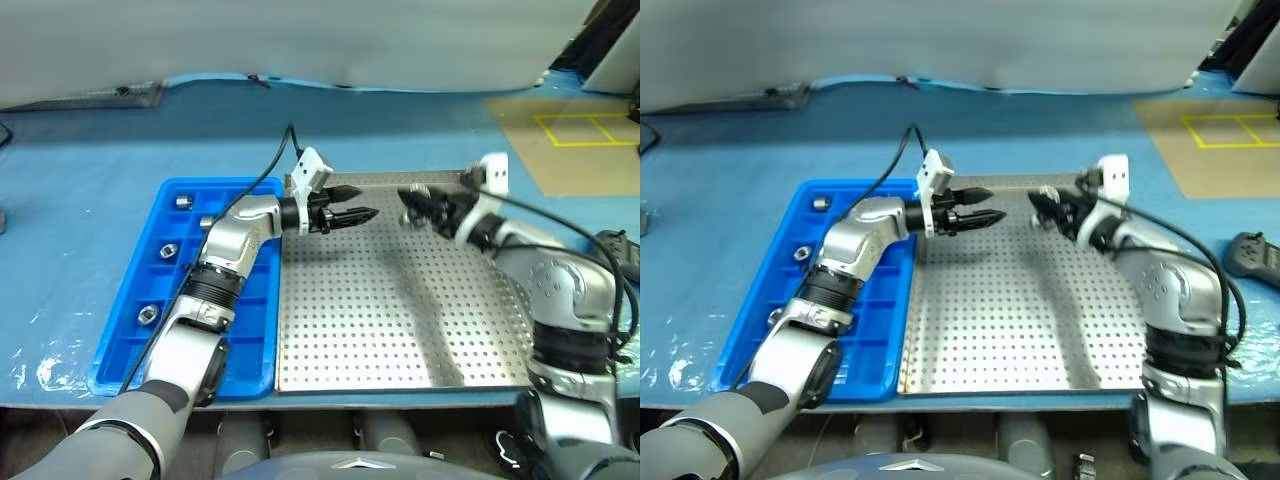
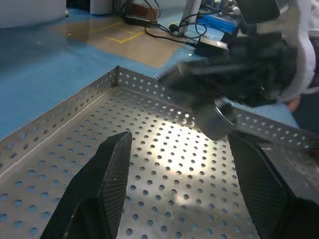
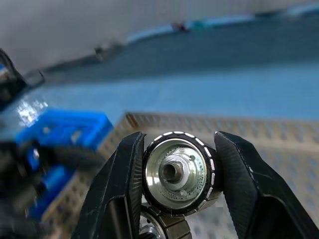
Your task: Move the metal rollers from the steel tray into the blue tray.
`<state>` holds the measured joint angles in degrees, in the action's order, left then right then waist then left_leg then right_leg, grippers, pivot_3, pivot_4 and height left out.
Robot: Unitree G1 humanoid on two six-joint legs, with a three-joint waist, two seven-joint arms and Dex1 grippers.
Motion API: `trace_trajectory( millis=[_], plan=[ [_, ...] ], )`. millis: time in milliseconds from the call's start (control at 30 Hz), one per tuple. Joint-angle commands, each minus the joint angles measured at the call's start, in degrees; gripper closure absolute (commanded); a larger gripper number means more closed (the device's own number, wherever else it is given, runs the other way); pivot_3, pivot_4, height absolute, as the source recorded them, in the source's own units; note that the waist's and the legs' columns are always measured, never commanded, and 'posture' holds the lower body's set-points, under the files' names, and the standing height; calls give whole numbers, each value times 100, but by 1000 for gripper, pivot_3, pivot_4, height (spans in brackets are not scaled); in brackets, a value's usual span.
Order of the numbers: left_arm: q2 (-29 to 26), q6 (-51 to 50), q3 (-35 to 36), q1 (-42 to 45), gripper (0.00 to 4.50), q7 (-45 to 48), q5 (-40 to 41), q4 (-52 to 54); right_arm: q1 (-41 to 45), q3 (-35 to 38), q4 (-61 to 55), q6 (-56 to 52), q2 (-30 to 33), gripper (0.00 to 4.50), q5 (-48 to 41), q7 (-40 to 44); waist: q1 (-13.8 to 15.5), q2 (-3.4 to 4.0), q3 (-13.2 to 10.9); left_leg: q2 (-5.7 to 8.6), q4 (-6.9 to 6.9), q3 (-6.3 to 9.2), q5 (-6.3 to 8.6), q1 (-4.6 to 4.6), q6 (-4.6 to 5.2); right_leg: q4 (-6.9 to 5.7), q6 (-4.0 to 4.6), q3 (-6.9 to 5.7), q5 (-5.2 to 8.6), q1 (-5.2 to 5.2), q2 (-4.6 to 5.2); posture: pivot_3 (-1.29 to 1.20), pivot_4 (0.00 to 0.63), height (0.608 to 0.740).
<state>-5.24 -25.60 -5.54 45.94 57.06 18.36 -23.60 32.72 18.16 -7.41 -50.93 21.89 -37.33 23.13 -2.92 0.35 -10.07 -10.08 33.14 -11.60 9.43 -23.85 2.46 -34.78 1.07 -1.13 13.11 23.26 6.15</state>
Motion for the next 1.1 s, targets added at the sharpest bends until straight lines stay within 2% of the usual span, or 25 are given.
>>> trace_trajectory(
  millis=[33, 267, 433, 667, 767, 900, 1000, 1100],
  plan=[
    [204, -183, 49, -56, 1247, -39, 246, 30, 468, 386, 243, 489, -324, 2685, -284, -218, 132, 0, 0, -2, 0, -2, -1, -3, -2, -2, 0, 0, 0, 5, -1, -278, 150, 740],
    [636, -272, 305, 140, 1247, -355, 517, -89, 718, 270, 545, 782, -609, 2685, -273, -212, 348, 0, 0, 9, -1, -11, -3, -10, 3, 3, 0, 1, 0, 4, 9, -272, 150, 740],
    [853, -426, 903, 546, 1247, -645, 996, -433, 581, 114, 463, 813, -741, 2685, -290, -167, 366, 0, 0, 3, -3, -11, -14, -8, -6, 1, 0, 1, 0, 8, 5, -280, 150, 740],
    [880, -355, 1232, 781, 1247, -858, 1115, -1034, 443, -9, 256, 789, -910, 2685, -385, -183, 359, 0, 0, -3, -13, -11, -19, -3, -13, 1, 0, 2, 0, 10, -1, -300, 150, 740],
    [942, -343, 1270, 828, 1876, -960, 1076, -1230, 391, -36, 219, 805, -916, 2685, -397, -208, 366, -1, 0, 0, -14, -11, -19, -8, -11, 3, 0, 2, 0, 13, 0, -308, 150, 740],
    [989, -418, 1210, 849, 3168, -832, 1123, -1207, 349, -32, 136, 788, -900, 2685, -460, -249, 370, -1, -1, 7, -14, -11, -18, -12, -9, 7, 0, 2, 0, 13, 5, -316, 150, 740],
    [1003, -530, 1247, 829, 3224, -797, 1235, -1064, 381, 79, 107, 809, -966, 2685, -603, -302, 369, -1, -1, 3, -14, -11, -18, -11, -9, 7, 0, 2, 0, 13, 3, -319, 150, 740],
    [1000, -837, 1448, 747, 3224, -848, 1573, -747, 606, 590, 165, 882, -1239, 2685, -1231, -582, 350, -2, -1, -1, -16, -11, -19, -10, -12, 5, 0, 2, 0, 17, 1, -319, 150, 740]
  ],
)
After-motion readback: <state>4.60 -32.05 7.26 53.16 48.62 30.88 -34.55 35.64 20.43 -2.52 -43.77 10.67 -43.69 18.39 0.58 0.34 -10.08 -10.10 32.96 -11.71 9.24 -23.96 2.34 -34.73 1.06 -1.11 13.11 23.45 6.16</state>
